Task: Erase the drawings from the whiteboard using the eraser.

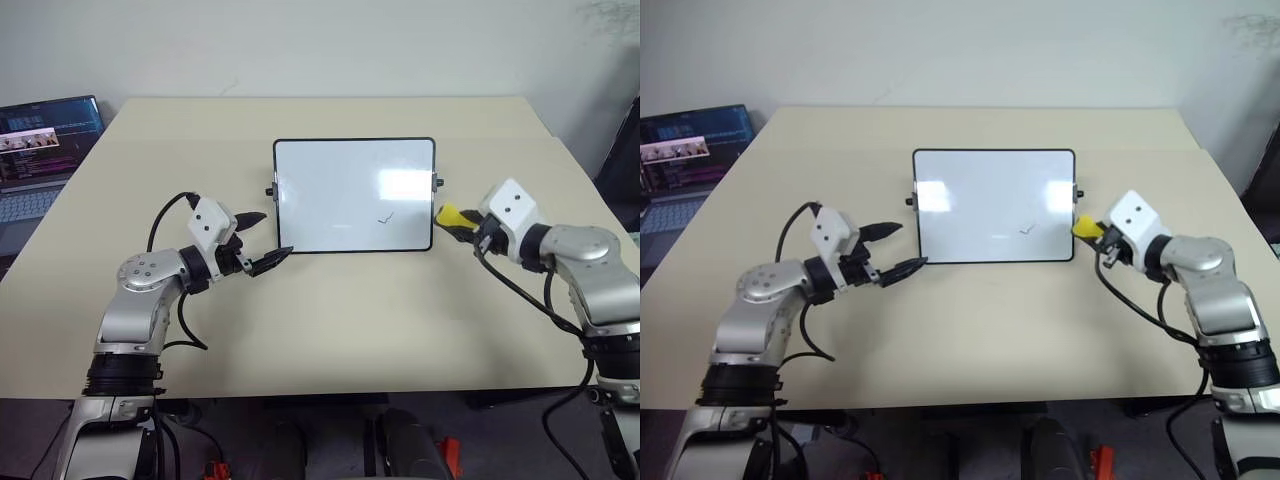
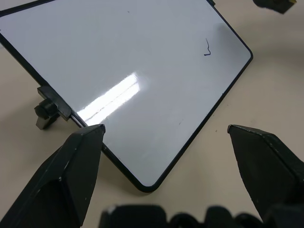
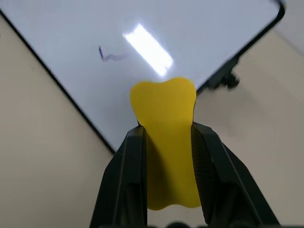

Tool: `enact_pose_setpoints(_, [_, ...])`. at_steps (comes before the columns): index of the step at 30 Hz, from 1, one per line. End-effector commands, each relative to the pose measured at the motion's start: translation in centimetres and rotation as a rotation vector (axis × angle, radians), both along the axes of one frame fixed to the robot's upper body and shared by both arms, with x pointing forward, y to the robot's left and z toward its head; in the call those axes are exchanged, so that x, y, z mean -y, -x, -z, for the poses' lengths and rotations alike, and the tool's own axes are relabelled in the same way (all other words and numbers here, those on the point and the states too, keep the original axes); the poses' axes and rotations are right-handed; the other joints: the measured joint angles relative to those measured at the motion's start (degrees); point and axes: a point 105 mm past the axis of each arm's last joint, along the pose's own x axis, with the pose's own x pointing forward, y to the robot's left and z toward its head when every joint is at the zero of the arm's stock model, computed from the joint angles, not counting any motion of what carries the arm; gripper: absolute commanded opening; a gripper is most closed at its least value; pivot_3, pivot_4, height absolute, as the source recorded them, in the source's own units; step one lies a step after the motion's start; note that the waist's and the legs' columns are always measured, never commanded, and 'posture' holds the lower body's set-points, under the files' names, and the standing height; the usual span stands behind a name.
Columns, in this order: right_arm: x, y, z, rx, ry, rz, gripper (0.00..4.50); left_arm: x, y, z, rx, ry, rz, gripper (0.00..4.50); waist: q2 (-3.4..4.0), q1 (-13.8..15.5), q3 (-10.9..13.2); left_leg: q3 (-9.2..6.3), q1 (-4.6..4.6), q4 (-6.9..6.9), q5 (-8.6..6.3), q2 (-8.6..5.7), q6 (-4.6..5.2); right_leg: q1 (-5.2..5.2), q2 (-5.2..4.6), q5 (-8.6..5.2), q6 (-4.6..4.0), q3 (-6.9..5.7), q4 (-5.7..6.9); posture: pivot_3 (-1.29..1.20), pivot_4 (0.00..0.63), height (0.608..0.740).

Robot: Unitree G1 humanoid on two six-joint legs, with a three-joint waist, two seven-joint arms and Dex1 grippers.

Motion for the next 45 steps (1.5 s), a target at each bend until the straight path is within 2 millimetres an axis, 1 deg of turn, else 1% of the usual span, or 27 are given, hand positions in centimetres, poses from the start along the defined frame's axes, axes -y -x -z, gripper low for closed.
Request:
enact_pose_setpoints(1, [-2.7,-0.1,-3.0,0.093,-0.01,-0.085,0.97,0.1,0.2,-1.4,0.052,-0.004,0.012,4.5,0.0,0.0,0.0,0.0,0.0,0.01,0.0,0.0,0.0,0.0,0.0,0.0,0.0,0.01,0.0,0.0,0.15,0.74])
enact_pose_setpoints(2, [-3.1,-0.2,-3.2,0.1,-0.013,-0.094,0.97,0.1,0.2,-1.4,0.051,-0.004,0.012,4.5,0.0,0.0,0.0,0.0,0.0,0.01,0.0,0.0,0.0,0.01,0.0,0.0,0.0,0.0,-0.01,0.0,0.15,0.74])
enact_pose_setpoints(3, [-4.2,-0.4,-3.6,0.114,-0.019,-0.113,0.97,0.2,0.2,-1.4,0.049,-0.005,0.014,4.5,0.0,0.1,0.0,-0.01,0.0,0.01,0.0,0.0,0.0,0.01,0.0,0.0,0.0,-0.01,-0.02,0.0,0.15,0.74])
enact_pose_setpoints(4, [-5.7,-0.9,-4.0,0.127,-0.028,-0.132,0.97,0.3,0.2,-1.3,0.047,-0.005,0.017,4.5,0.0,0.0,0.0,-0.01,-0.01,0.01,0.0,0.0,0.0,0.01,0.0,0.0,0.0,-0.01,-0.02,0.0,0.15,0.74])
enact_pose_setpoints(6, [-7.9,-1.9,-4.1,0.147,-0.023,-0.132,0.97,0.5,0.2,-1.2,0.045,-0.006,0.022,4.5,0.0,-0.4,0.0,0.0,0.02,0.01,0.0,0.0,0.0,0.01,0.0,0.0,0.0,0.01,0.01,0.0,0.15,0.74])
enact_pose_setpoints(11, [-9.4,-4.0,-3.1,0.149,0.002,-0.077,0.97,0.8,0.2,-1.3,0.048,-0.004,0.027,4.5,-0.01,0.4,0.0,-0.05,-0.04,0.01,0.0,0.0,-0.01,0.01,-0.01,0.01,-0.01,-0.05,-0.01,0.0,0.15,0.74])
enact_pose_setpoints(15, [-9.5,-5.2,-2.3,0.145,0.027,-0.037,0.97,0.7,0.3,-1.1,0.044,-0.008,0.027,4.5,-0.01,0.6,0.0,-0.06,-0.07,0.01,0.0,-0.01,0.0,-0.01,-0.03,0.01,-0.01,-0.08,-0.03,0.0,0.15,0.74])
enact_pose_setpoints(20, [-9.2,-6.2,-1.1,0.13,0.053,0.001,0.97,0.8,0.2,-1.6,0.053,-0.01,0.03,4.5,-0.01,0.2,0.0,-0.06,-0.05,0.0,0.0,-0.01,0.0,-0.02,-0.02,0.02,-0.01,-0.07,-0.01,0.0,0.15,0.74])
enact_pose_setpoints(23, [-8.4,-6.6,-0.6,0.122,0.078,0.032,0.97,0.8,0.2,-1.6,0.053,-0.012,0.032,4.5,-0.01,0.1,0.0,-0.05,-0.04,0.0,0.0,-0.01,0.0,-0.01,-0.02,0.02,-0.01,-0.06,0.0,0.0,0.15,0.74])
enact_pose_setpoints(26, [-6.7,-7.1,-0.1,0.116,0.127,0.081,0.97,0.7,0.4,-1.4,0.048,-0.013,0.028,4.5,-0.01,0.1,0.0,-0.05,-0.02,0.02,0.0,-0.01,0.0,-0.01,-0.02,0.02,-0.01,-0.06,0.05,0.0,0.15,0.74])
enact_pose_setpoints(28, [-6.1,-7.1,0.4,0.106,0.162,0.091,0.97,0.7,0.4,-1.4,0.046,-0.012,0.028,4.5,-0.01,0.1,0.0,-0.06,0.0,0.04,0.0,-0.01,0.0,0.02,-0.02,0.02,-0.01,-0.07,0.06,0.0,0.15,0.74])
enact_pose_setpoints(31, [-6.5,-6.8,1.5,0.083,0.185,0.063,0.97,0.8,0.3,-1.4,0.046,-0.011,0.028,4.5,-0.02,0.1,0.0,-0.05,0.05,0.08,0.0,-0.01,0.0,0.09,-0.02,0.04,0.01,-0.05,0.05,0.0,0.15,0.74])
enact_pose_setpoints(41, [-9.5,-3.0,7.9,-0.103,0.282,-0.101,0.97,0.8,0.2,-1.5,0.048,-0.006,0.03,4.5,-0.07,-0.3,-0.1,-0.02,0.25,0.1,0.01,0.0,0.0,0.19,0.0,0.04,0.02,0.02,0.13,0.0,0.15,0.74])
enact_pose_setpoints(43, [-9.5,-2.8,8.5,-0.12,0.296,-0.089,0.97,0.8,0.2,-1.5,0.049,-0.006,0.031,4.5,-0.08,-0.3,-0.1,0.03,0.35,0.1,0.01,0.0,0.0,0.2,0.01,0.04,0.02,0.08,0.23,0.0,0.15,0.74])
enact_pose_setpoints(45, [-9.2,-3.2,8.1,-0.116,0.289,-0.057,0.97,0.8,0.2,-1.5,0.05,-0.006,0.031,4.5,-0.08,-0.3,-0.1,0.11,0.47,0.15,0.01,0.0,-0.01,0.2,0.01,0.03,0.02,0.16,0.47,0.0,0.15,0.74])
